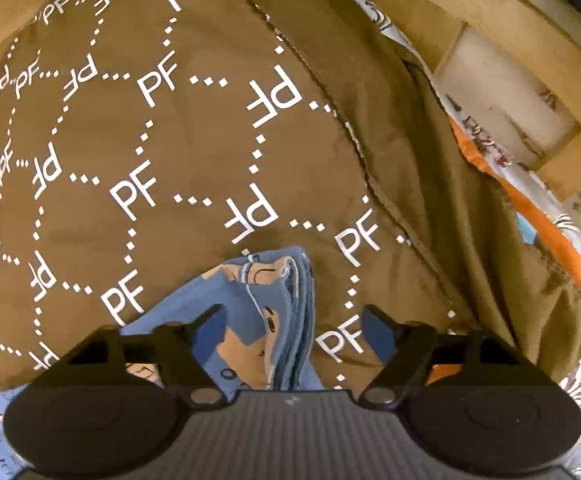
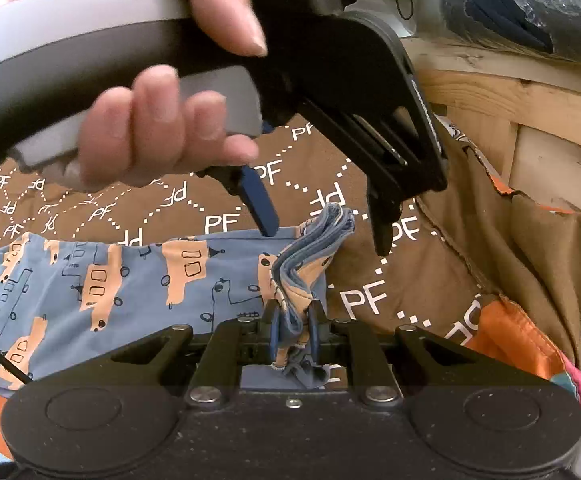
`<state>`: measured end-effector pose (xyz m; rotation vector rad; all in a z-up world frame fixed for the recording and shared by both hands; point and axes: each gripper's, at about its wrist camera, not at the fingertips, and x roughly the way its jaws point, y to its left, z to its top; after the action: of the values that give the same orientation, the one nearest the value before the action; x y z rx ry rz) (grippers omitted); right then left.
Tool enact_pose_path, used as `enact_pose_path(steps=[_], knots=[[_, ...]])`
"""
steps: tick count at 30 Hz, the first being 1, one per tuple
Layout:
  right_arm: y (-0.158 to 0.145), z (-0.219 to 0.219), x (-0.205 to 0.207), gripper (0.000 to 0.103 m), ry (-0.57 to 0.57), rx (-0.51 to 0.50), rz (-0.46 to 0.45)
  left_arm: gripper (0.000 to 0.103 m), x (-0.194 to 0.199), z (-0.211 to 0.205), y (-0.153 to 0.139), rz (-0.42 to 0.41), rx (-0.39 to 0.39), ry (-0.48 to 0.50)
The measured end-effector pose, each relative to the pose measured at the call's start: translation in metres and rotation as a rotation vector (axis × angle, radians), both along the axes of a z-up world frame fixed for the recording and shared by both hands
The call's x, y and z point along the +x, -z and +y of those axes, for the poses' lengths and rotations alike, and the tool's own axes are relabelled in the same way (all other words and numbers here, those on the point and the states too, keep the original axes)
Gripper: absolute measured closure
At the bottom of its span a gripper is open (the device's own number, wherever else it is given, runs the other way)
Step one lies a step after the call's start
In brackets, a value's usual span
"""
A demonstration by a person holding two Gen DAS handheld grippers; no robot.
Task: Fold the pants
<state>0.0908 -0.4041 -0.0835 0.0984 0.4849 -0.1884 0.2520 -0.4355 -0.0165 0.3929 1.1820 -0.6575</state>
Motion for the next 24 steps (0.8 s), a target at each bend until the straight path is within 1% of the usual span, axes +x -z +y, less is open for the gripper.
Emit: enact_pose_path(steps=[1, 2, 4, 6, 8, 12, 15, 19, 21, 23, 24], knots=[[0.0, 0.0, 0.0, 0.087, 0.001, -0.001, 0.0, 0.049, 0.0, -0.001, 0.001, -0.009, 0.013, -0.004], [0.0, 0.0, 0.0, 0.087, 0.004, -0.003, -0.001, 0.056, 0.001, -0.002, 0.003, -0.013, 0.021, -0.009], [0.0, 0.0, 0.0, 0.087, 0.004, -0.006, -0.001, 0.06, 0.002, 0.0, 0.003, -0.008, 0.006, -0.016], [0.0, 0.001, -0.001, 0.087, 0.002, -0.012, -0.002, 0.069, 0.001, 0.0, 0.004, 0.002, -0.007, -0.019], [-0.001, 0.002, -0.001, 0.087, -0.001, -0.016, -0.004, 0.088, 0.0, -0.001, 0.005, 0.0, -0.012, -0.023], [-0.004, 0.005, -0.005, 0.088, -0.013, -0.041, -0.022, 0.093, -0.002, 0.008, 0.0, -0.004, -0.033, -0.039], [-0.012, 0.011, -0.015, 0.088, -0.039, -0.069, -0.075, 0.094, -0.008, 0.026, -0.015, -0.009, -0.075, -0.052], [-0.021, 0.032, -0.028, 0.089, -0.121, -0.144, -0.16, 0.094, -0.01, 0.073, -0.039, 0.006, -0.168, -0.105], [-0.024, 0.045, -0.034, 0.09, -0.175, -0.19, -0.2, 0.094, -0.01, 0.102, -0.047, 0.006, -0.201, -0.143], [-0.027, 0.058, -0.039, 0.09, -0.236, -0.21, -0.233, 0.094, -0.012, 0.135, -0.052, 0.001, -0.231, -0.192], [-0.028, 0.064, -0.041, 0.091, -0.268, -0.216, -0.25, 0.094, -0.014, 0.15, -0.053, -0.015, -0.236, -0.211]])
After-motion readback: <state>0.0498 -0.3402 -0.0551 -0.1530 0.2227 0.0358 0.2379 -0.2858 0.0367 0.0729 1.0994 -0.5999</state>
